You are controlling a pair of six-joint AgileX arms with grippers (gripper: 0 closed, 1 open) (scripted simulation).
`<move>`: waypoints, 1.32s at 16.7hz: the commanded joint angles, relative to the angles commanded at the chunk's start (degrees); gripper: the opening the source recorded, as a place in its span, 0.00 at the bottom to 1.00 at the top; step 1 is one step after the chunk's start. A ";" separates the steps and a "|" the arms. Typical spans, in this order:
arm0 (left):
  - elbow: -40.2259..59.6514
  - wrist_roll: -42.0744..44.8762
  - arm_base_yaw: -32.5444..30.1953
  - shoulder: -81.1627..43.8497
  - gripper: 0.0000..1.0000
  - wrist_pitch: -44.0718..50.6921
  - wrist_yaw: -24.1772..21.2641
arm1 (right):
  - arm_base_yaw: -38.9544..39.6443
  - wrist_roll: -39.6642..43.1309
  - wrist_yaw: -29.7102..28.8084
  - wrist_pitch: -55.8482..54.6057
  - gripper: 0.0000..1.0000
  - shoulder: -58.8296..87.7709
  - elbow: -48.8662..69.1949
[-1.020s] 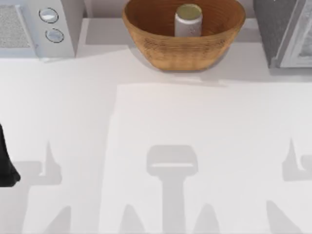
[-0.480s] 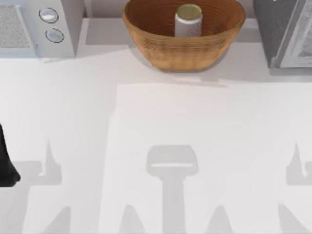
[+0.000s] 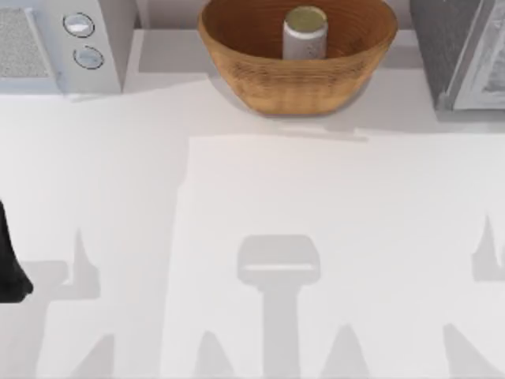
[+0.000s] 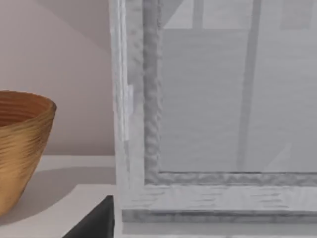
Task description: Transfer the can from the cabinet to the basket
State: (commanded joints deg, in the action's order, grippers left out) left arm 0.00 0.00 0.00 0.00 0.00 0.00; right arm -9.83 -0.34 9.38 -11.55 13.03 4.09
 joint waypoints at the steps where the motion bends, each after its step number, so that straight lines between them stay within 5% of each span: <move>1: 0.00 0.00 0.00 0.00 1.00 0.00 0.00 | -2.79 -0.09 2.75 -3.31 1.00 4.06 0.99; 13: 0.00 0.00 0.00 0.00 1.00 0.00 0.00 | -40.54 -1.29 40.64 -48.15 1.00 63.10 13.90; 17: 0.00 0.00 0.00 0.00 1.00 0.00 0.00 | -47.61 -1.48 47.43 -56.34 1.00 73.94 16.47; 22: 0.00 0.00 0.00 0.00 1.00 0.00 0.00 | -48.93 -1.51 48.67 -57.82 1.00 75.79 16.96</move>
State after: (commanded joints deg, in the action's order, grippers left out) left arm 0.00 0.00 0.00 0.00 0.00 0.00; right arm -58.76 -1.85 58.05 -69.37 88.82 21.05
